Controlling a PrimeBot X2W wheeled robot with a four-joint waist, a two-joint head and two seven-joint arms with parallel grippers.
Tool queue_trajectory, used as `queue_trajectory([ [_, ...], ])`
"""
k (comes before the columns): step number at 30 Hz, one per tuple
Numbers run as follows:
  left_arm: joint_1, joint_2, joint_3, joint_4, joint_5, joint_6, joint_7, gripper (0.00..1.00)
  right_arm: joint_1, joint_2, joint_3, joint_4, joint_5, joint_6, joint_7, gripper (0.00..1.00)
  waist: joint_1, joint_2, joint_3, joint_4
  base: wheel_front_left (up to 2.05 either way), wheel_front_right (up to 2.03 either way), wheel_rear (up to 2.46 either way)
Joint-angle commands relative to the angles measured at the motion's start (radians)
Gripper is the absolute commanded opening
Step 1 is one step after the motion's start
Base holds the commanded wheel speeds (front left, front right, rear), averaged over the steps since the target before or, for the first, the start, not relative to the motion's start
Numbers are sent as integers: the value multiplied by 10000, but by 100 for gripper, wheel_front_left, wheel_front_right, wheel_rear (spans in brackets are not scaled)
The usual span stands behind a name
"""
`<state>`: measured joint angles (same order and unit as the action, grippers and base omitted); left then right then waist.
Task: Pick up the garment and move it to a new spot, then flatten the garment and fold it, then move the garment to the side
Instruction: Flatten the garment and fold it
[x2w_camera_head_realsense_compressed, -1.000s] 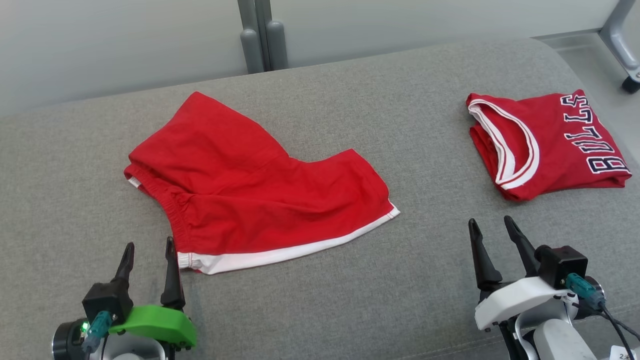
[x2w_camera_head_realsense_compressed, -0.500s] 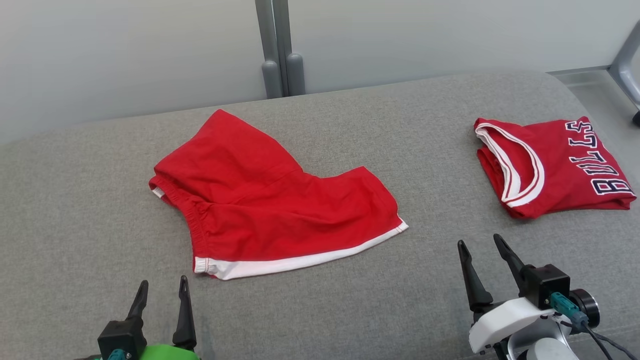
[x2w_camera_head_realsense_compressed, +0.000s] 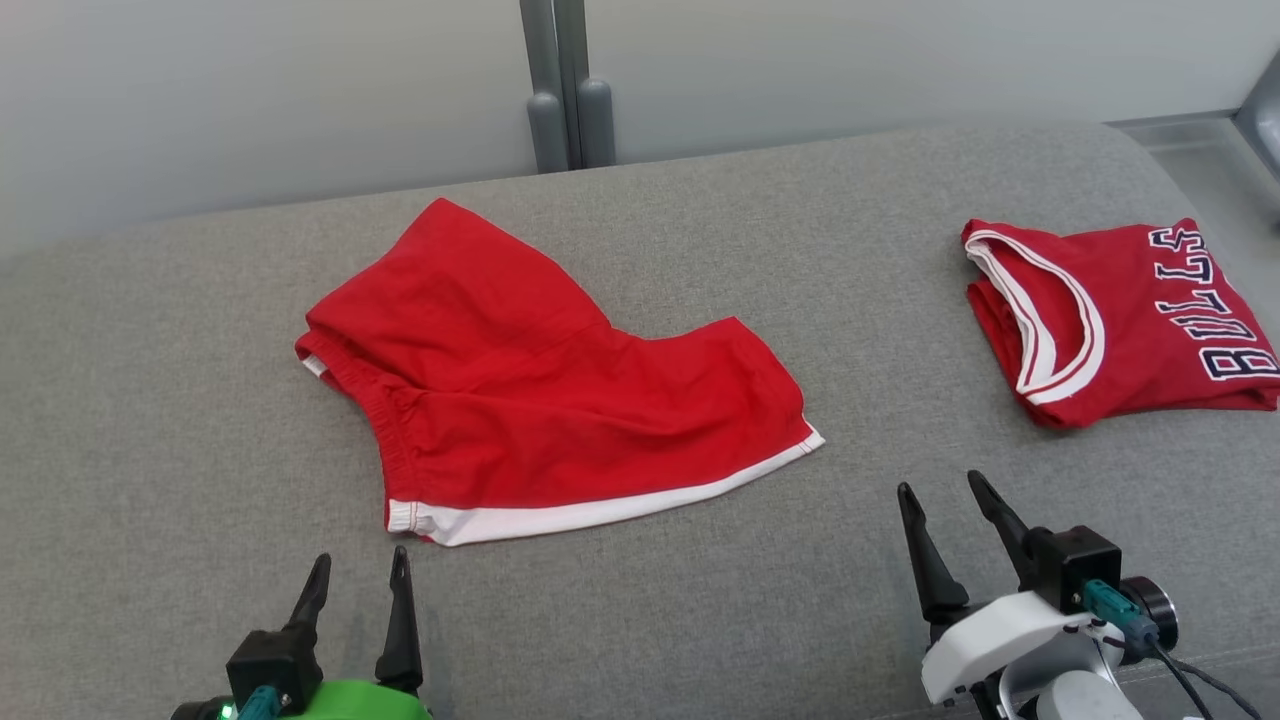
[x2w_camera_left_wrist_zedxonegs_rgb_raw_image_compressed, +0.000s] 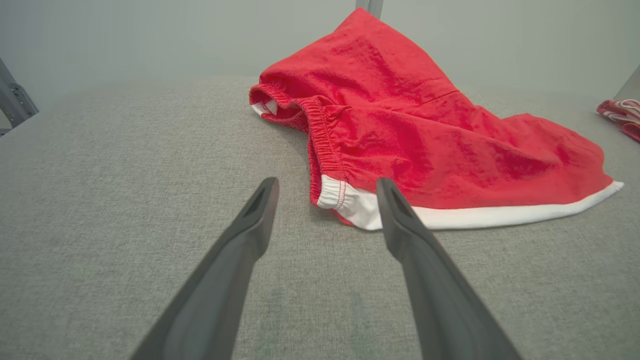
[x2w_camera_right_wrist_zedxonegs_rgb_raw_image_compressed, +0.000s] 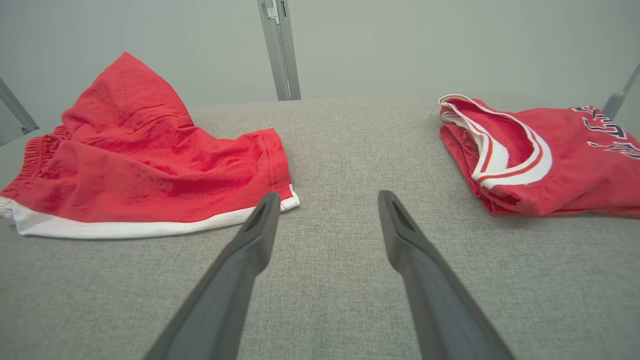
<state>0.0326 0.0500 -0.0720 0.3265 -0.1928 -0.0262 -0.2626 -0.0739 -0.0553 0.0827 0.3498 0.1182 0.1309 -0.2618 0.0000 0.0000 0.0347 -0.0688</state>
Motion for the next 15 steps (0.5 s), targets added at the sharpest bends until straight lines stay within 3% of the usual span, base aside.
queue_trajectory([
  [1, -357, 19, -66, 27, -76, -3, -21, 100, -244, -32, 35, 28, 60, -8, -35, 100, 0, 0, 400, 43, 0, 0, 0],
  [15, -1866, 24, -455, 868, -282, -106, -21, 100, -1481, -81, 286, 556, 311, -8, -35, 100, 0, 0, 1848, 300, 0, 0, 0],
])
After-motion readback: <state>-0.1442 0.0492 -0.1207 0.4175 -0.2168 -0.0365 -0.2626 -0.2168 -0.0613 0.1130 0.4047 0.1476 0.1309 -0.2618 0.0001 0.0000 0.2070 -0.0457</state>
